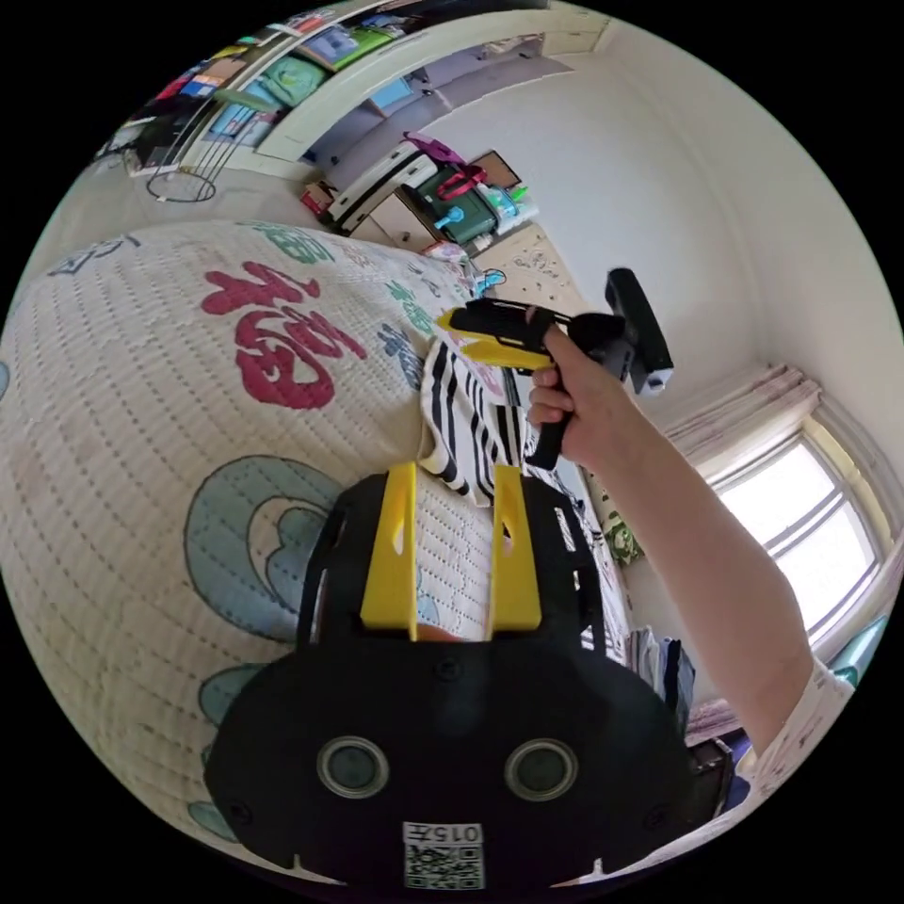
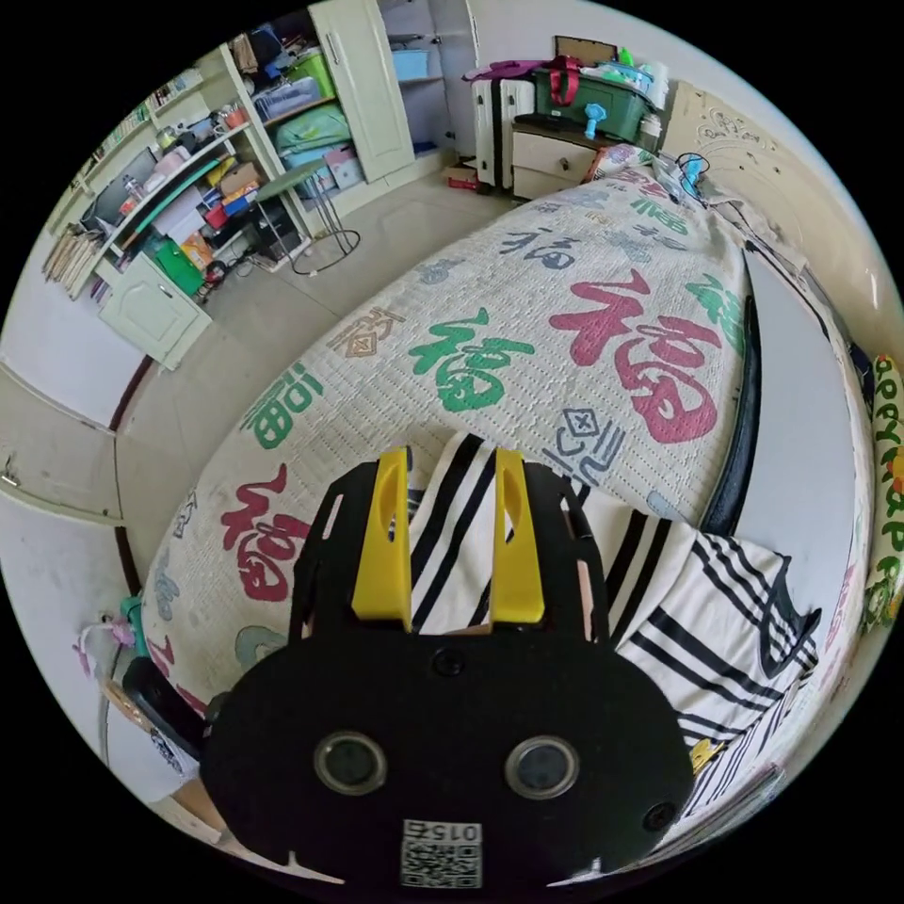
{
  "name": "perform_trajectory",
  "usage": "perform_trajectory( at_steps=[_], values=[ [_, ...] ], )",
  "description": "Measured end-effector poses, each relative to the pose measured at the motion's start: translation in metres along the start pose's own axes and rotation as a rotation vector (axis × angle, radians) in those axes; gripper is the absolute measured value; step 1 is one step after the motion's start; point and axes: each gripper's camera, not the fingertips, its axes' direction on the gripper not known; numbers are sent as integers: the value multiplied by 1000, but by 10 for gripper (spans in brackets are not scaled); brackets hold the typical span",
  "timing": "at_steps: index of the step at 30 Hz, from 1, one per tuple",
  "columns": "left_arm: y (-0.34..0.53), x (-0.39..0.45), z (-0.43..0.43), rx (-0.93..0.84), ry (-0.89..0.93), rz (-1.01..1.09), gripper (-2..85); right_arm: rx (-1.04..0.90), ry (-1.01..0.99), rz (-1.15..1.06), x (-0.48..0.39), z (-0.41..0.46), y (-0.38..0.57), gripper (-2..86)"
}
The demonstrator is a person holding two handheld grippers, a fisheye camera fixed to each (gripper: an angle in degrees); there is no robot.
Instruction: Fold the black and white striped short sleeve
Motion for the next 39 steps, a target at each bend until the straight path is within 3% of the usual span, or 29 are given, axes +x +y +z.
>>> perform_trajectory(
  at_steps=[5, 10, 16, 21, 27, 39],
  values=[
    [24, -13, -1, -17, 54, -72, 21, -47, 49, 0, 9, 62, 1, 106],
    [64, 2, -10, 5, 45, -5, 1, -14, 5, 73, 39, 51, 4, 23],
    [134, 81, -33, 63, -37, 380, -1, 208, -134, 104, 122, -55, 72, 0],
    [238, 142, -7, -95, 27, 736, 4, 335, -109, 203, 229, -134, 212, -3],
    [357, 155, 41, -305, -11, 986, 6, 291, -60, 349, 300, -118, 343, 0],
    [479, 120, 75, -475, -89, 1164, 25, 213, -5, 514, 351, -139, 386, 48]
  ],
)
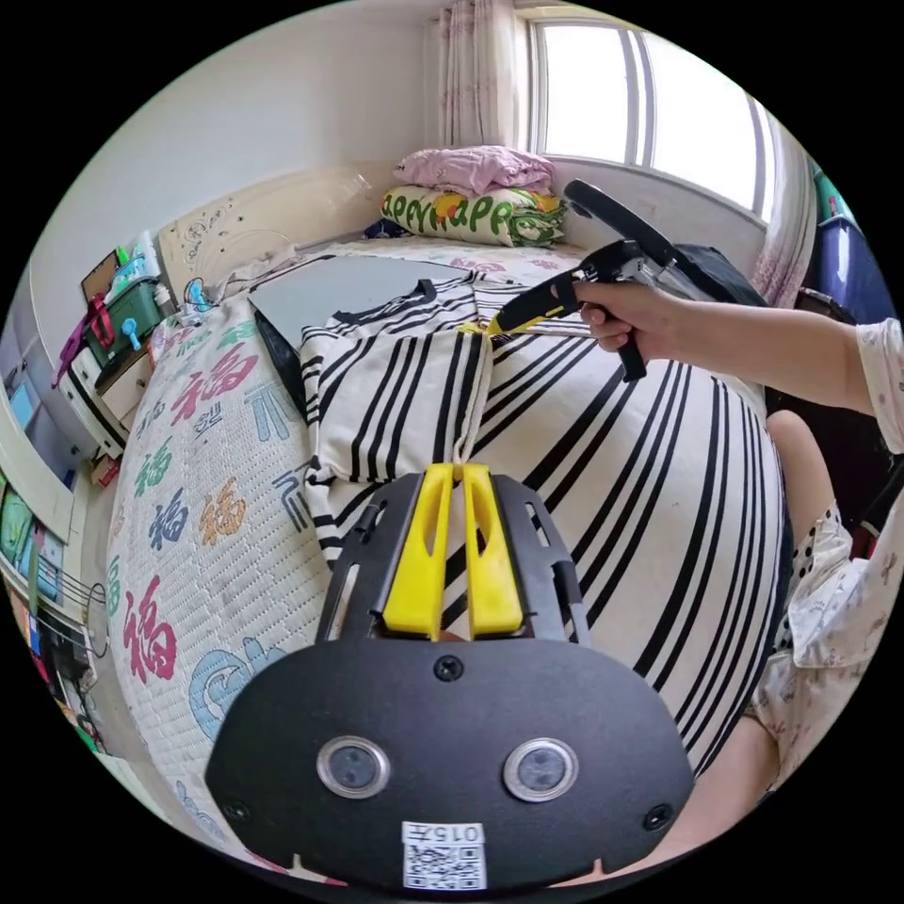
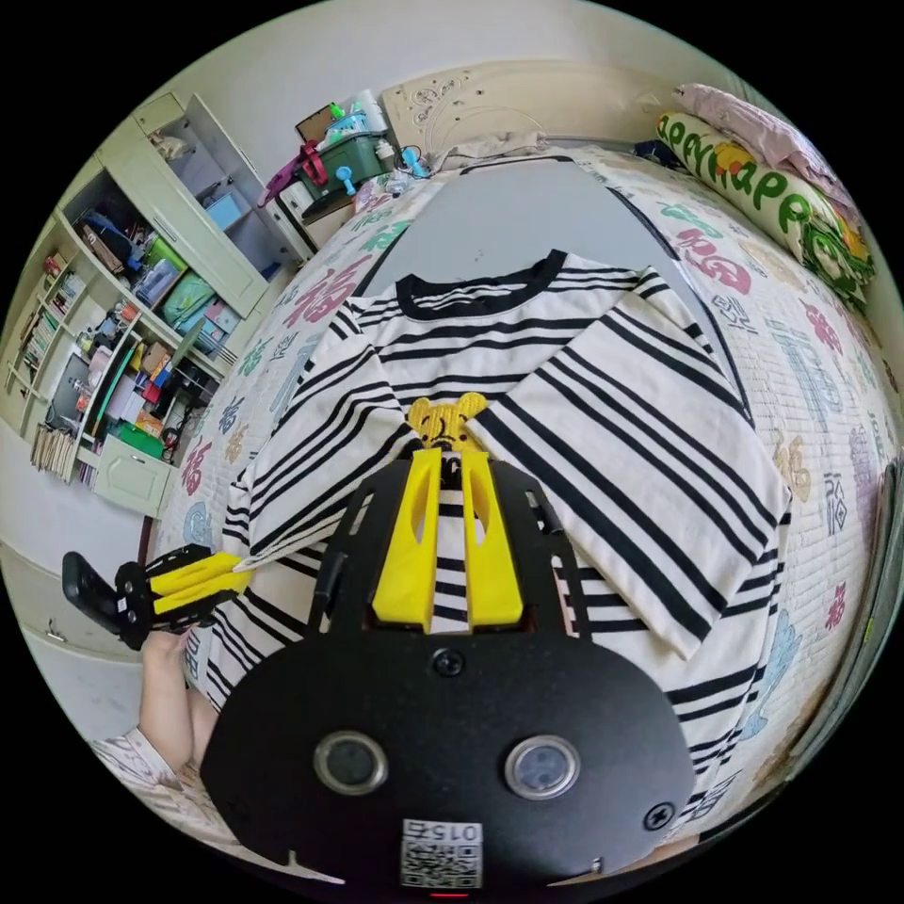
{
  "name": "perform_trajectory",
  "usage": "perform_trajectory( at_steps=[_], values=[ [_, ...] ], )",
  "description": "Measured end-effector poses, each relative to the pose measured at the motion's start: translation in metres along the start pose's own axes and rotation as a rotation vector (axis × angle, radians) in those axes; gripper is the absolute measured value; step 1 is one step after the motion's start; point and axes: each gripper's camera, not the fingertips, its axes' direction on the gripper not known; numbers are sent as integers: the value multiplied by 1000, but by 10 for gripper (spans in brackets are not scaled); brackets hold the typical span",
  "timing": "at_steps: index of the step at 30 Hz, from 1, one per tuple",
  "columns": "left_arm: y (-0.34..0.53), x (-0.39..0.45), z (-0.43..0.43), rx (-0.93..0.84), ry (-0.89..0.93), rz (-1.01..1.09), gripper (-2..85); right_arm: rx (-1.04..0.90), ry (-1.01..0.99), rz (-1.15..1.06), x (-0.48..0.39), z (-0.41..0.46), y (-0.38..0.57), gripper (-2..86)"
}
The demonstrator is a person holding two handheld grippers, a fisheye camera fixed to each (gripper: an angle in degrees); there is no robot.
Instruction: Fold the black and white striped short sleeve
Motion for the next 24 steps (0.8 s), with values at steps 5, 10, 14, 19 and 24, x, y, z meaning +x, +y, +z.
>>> perform_trajectory(
  at_steps=[5, 10, 14, 19, 24],
  values=[
    [17, 3, -3, 86, 13, -39, 61, -6, -59, -95, -7, -21, -15, 76],
    [19, 12, 42, 41, 36, -83, 77, -75, -103, -102, -20, -13, -32, 85],
    [21, 27, 71, -28, 5, -38, 74, -79, -120, -77, -25, -22, -32, 81],
    [27, 16, 82, 9, 52, -99, 65, -91, -153, -114, -38, -39, -23, 73],
    [25, 10, 97, 9, 82, -130, 40, -116, -138, -146, -67, -47, -14, 55]
  ],
)
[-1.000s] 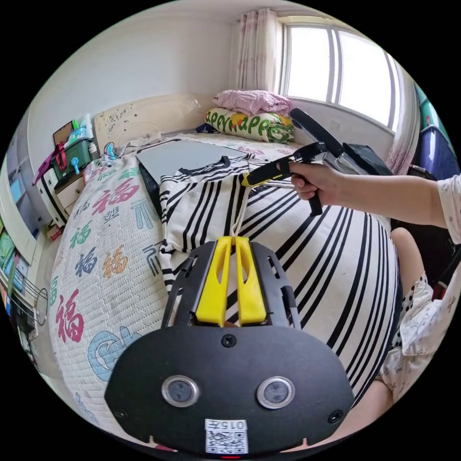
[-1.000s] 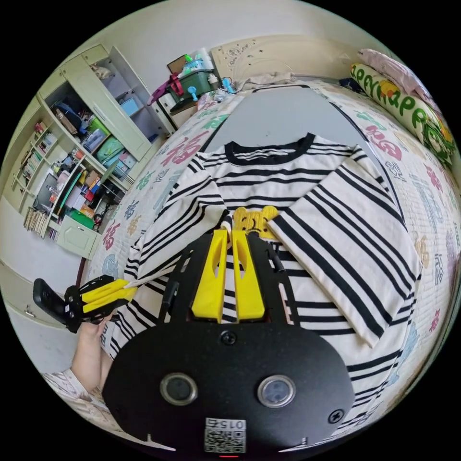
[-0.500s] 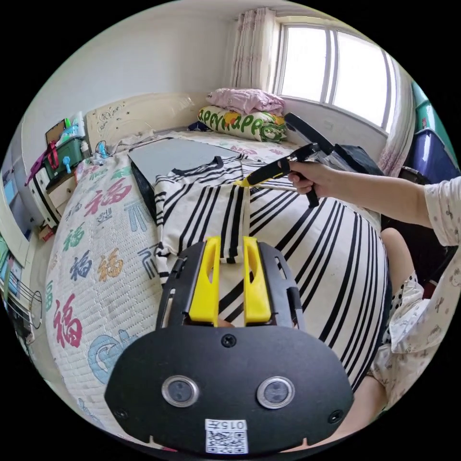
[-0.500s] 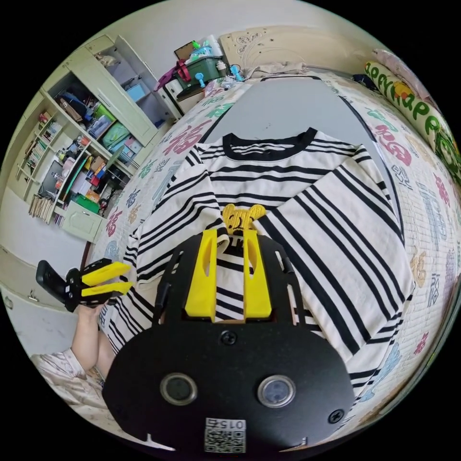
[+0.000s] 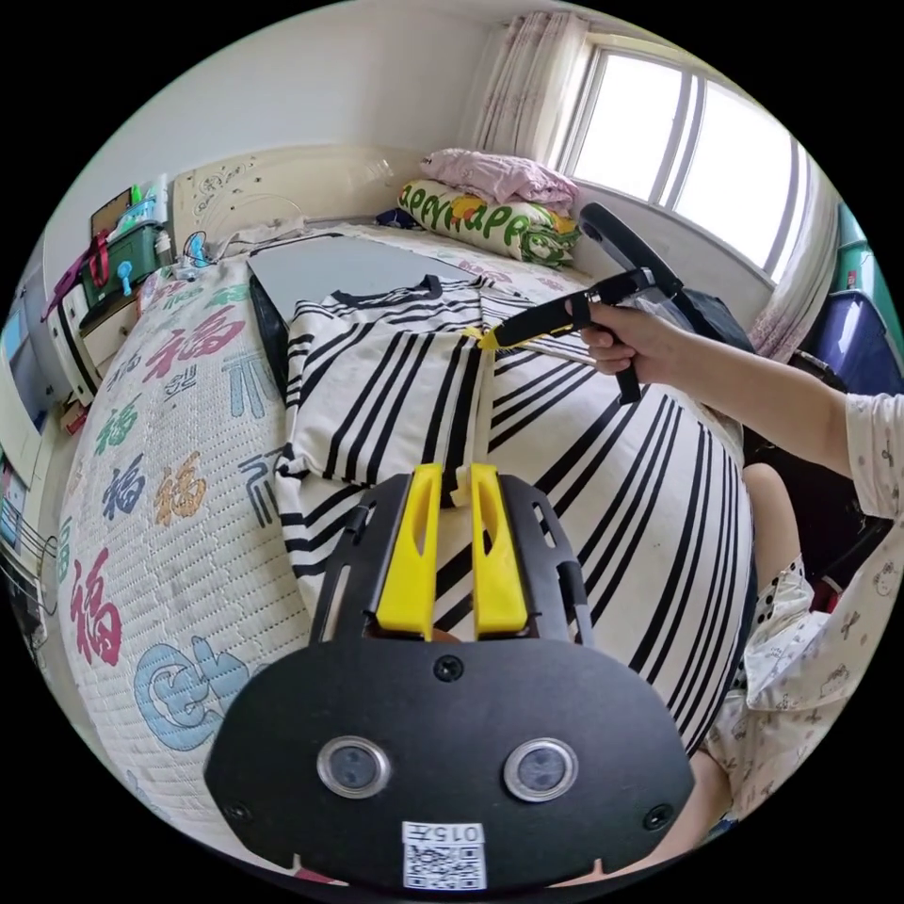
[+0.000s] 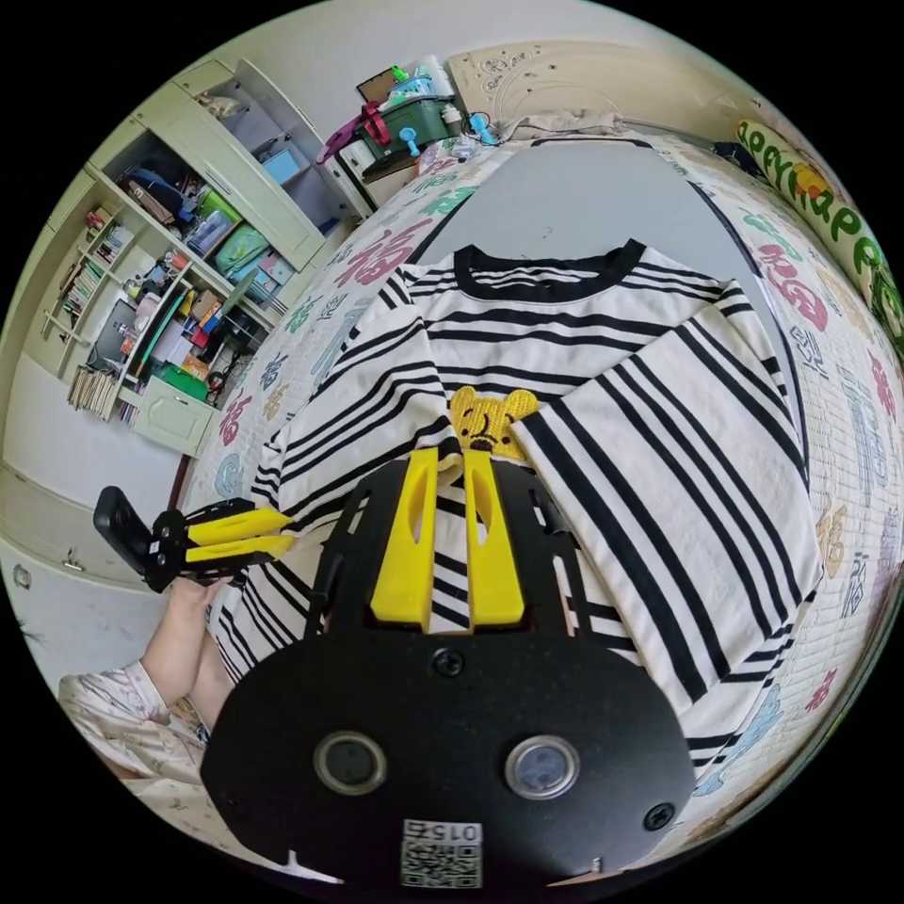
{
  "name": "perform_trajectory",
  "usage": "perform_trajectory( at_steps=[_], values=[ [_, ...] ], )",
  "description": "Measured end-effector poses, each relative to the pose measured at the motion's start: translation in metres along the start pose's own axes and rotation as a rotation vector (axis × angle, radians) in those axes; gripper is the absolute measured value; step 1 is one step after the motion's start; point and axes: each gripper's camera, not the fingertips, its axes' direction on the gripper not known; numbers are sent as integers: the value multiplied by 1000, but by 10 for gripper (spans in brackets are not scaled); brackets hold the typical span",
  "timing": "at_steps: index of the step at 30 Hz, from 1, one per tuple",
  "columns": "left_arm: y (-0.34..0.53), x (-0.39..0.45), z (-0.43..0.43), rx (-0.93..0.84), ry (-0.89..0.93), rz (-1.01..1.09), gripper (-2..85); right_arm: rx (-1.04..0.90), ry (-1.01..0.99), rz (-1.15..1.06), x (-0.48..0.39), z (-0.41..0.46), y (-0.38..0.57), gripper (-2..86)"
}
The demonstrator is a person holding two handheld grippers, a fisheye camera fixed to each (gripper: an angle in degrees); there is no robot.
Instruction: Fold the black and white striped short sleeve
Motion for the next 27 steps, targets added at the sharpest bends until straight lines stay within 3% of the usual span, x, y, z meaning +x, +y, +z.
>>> perform_trajectory(
  at_steps=[7, 19, 25, 27],
  values=[
    [-2, -11, -10, 56, 49, 25, 4, 20, 24, 14, -27, -15, 14, 13],
    [-43, -23, 7, -33, 54, 35, 28, -59, 130, -92, -106, -2, 52, 17],
    [-78, -92, -72, 263, -45, -201, 76, 115, 135, -192, -70, -90, 51, 85],
    [-137, -124, -74, 306, -78, -209, 83, 165, 172, -123, -23, -116, 32, 105]
  ],
)
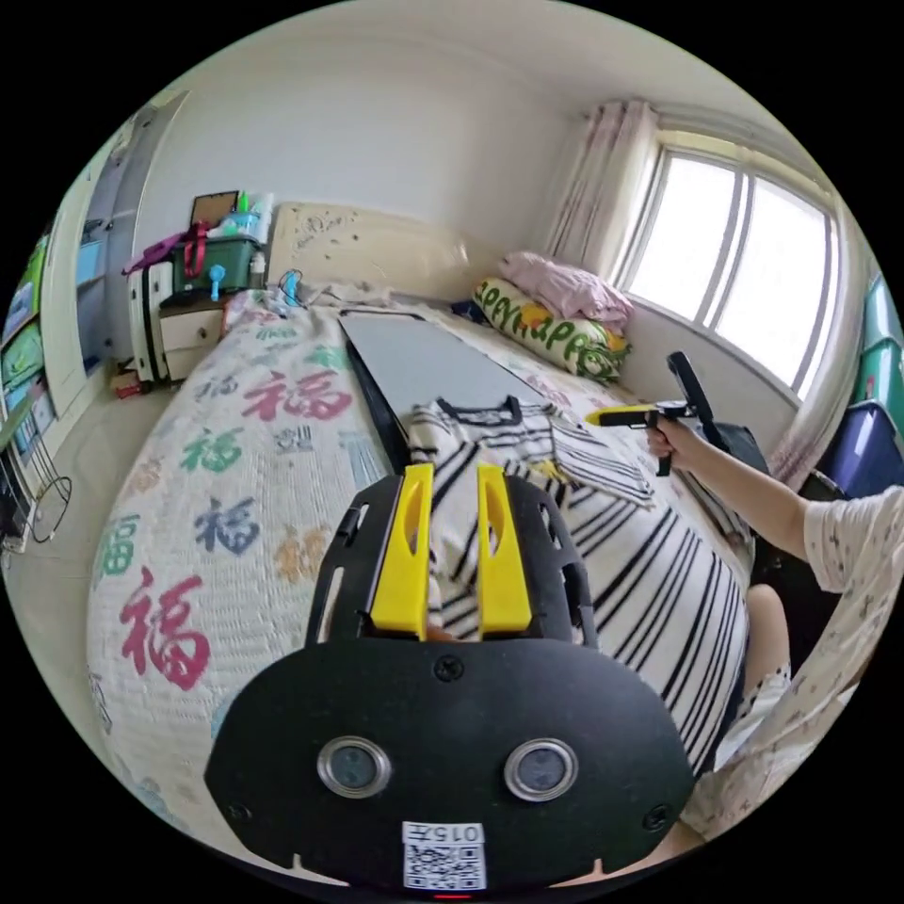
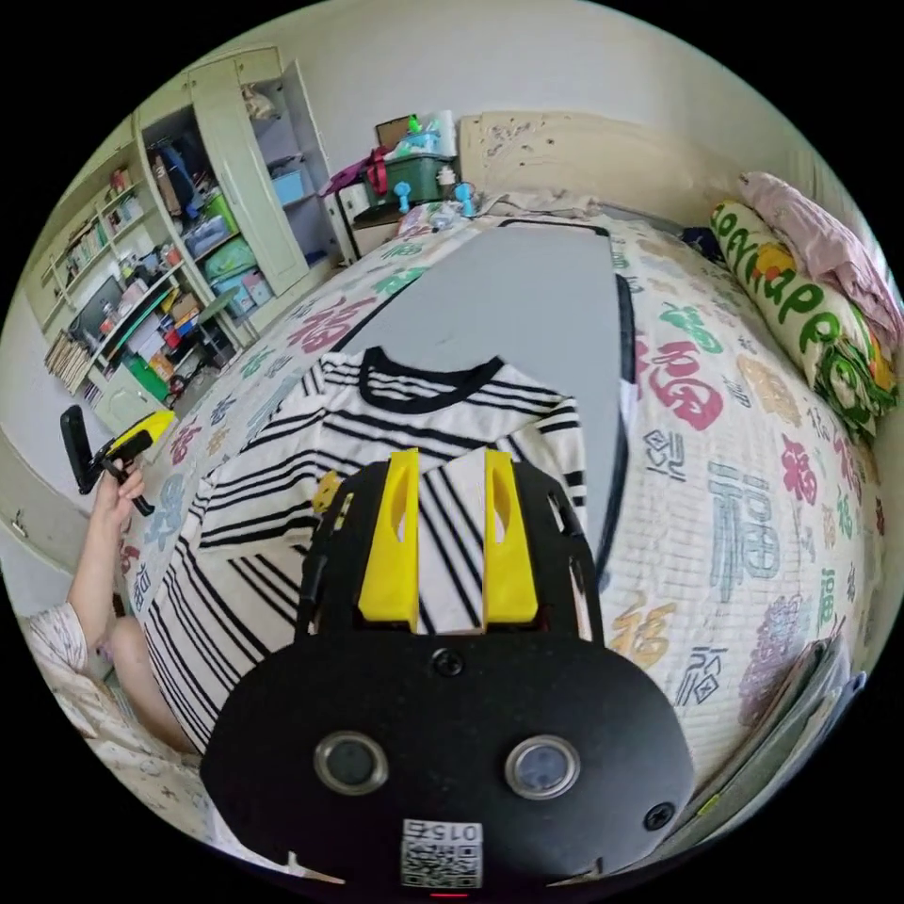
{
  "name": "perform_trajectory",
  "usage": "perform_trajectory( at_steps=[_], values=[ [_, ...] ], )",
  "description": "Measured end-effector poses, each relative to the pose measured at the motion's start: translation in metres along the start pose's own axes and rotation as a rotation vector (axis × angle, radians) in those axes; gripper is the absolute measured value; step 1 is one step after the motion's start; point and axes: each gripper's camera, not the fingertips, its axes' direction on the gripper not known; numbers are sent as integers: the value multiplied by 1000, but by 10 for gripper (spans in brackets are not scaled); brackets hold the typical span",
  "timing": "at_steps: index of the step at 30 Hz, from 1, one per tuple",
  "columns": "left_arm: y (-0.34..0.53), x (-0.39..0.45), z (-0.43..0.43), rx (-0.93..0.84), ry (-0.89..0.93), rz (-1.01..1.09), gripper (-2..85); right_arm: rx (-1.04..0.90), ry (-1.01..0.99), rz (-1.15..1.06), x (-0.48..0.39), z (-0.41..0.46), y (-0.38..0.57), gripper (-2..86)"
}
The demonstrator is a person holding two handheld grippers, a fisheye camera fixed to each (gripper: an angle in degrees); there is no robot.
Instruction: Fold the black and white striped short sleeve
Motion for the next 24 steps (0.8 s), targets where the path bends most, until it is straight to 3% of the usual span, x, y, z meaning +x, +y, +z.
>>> perform_trajectory(
  at_steps=[6, 12, 18, 24],
  values=[
    [-125, -30, 135, -154, 3, -87, 109, 29, -29, 233, 89, 13, -32, 124],
    [-155, -54, 234, -350, -27, -185, 108, -99, -1, 197, 88, 59, -35, 121],
    [-171, -59, 226, -344, 6, -154, 9, -135, -36, 162, 86, 62, -11, 8],
    [-203, -44, 166, -209, -24, -97, -3, -7, -30, 216, 77, 2, 6, -8]
  ],
)
